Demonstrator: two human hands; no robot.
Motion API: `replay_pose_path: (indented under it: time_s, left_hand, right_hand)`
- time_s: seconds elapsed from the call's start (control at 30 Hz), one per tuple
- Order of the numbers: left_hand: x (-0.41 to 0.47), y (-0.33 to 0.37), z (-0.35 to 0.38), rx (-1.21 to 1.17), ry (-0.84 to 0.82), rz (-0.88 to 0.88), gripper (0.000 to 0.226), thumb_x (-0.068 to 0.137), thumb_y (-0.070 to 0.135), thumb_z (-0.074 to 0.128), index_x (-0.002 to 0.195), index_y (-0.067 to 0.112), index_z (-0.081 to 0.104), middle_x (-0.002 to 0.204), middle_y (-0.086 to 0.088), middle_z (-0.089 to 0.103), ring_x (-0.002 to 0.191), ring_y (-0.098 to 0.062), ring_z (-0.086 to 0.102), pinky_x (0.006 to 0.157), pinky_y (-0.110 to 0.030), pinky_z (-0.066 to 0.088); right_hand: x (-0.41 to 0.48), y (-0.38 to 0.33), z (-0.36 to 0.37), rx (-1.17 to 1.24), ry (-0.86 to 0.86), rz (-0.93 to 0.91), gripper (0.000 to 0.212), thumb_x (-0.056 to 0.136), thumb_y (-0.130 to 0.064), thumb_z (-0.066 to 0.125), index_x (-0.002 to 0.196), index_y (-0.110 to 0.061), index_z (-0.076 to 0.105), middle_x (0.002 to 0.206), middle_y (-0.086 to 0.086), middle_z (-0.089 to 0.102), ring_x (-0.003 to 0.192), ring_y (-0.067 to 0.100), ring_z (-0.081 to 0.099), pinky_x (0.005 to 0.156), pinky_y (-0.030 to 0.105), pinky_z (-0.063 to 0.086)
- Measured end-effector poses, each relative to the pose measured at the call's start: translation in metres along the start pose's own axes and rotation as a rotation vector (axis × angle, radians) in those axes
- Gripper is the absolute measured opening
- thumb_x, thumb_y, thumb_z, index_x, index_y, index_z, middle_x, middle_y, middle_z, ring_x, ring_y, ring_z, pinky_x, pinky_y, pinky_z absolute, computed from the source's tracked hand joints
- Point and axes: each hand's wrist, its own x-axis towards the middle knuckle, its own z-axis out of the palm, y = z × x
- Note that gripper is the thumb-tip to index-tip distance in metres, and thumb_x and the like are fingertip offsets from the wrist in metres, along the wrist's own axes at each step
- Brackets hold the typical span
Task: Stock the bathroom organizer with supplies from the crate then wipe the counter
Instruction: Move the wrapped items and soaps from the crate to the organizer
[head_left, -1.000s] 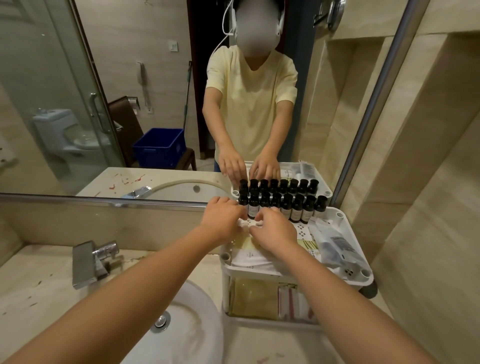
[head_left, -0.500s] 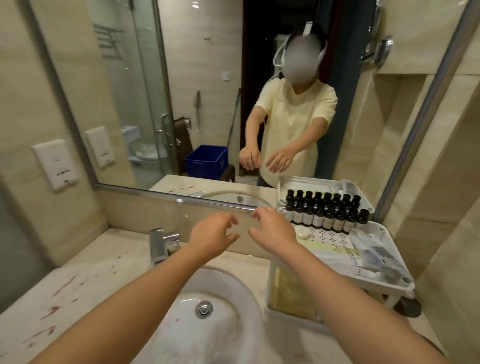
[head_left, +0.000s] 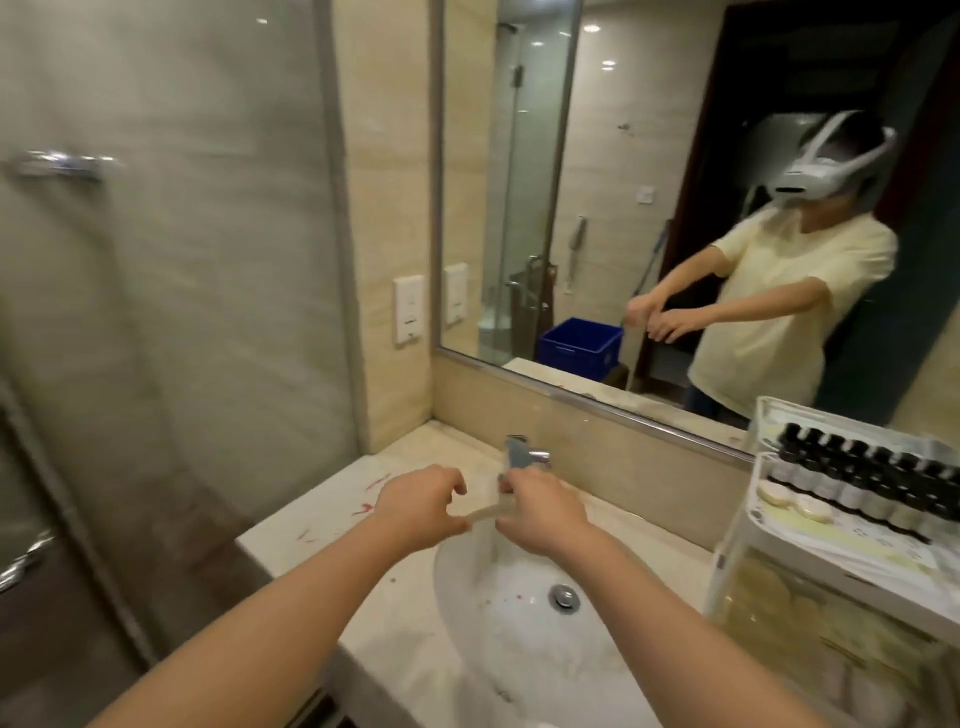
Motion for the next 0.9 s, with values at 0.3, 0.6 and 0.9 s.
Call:
replay_pose_path:
  time_s: [0.3, 0.6, 0.9]
  left_hand:
    - [-0.134, -0.128, -0.003, 0.035, 0.003, -0.261, 0.052, 0.077, 0.055, 0.065, 0.121, 0.030, 0.053, 0.117, 0.010, 0.058, 0.106, -0.013, 0.058, 0.083, -0.029, 0.045]
    - [-0.274, -0.227, -0.018, 0.029, 0.010, -0.527, 0.052, 0.077, 0.055, 0.068, 0.119, 0.030, 0.053, 0.118, 0.006, 0.056, 0.108, -0.016, 0.059, 0.087, -0.032, 0.048]
    - [-0.388, -0.291, -0.029, -0.019, 0.044, -0.821, 0.050, 0.082, 0.052, 0.067, 0.124, 0.030, 0.050, 0.122, 0.007, 0.054, 0.103, -0.013, 0.058, 0.079, -0.031, 0.051]
  right_hand:
    - [-0.031, -0.148, 0.070, -0.001, -0.113, -0.266, 0.048, 0.085, -0.034, 0.057, 0.130, -0.022, 0.049, 0.133, 0.001, 0.051, 0.123, 0.023, 0.047, 0.096, 0.037, 0.043]
    - [-0.072, -0.297, 0.125, -0.011, -0.170, -0.552, 0.049, 0.085, -0.041, 0.062, 0.129, -0.024, 0.051, 0.127, 0.001, 0.055, 0.117, 0.023, 0.052, 0.094, 0.038, 0.048]
    - [-0.105, -0.417, 0.165, -0.075, -0.313, -0.833, 0.051, 0.086, -0.039, 0.058, 0.133, -0.022, 0.047, 0.133, 0.002, 0.048, 0.125, 0.024, 0.045, 0.098, 0.039, 0.043]
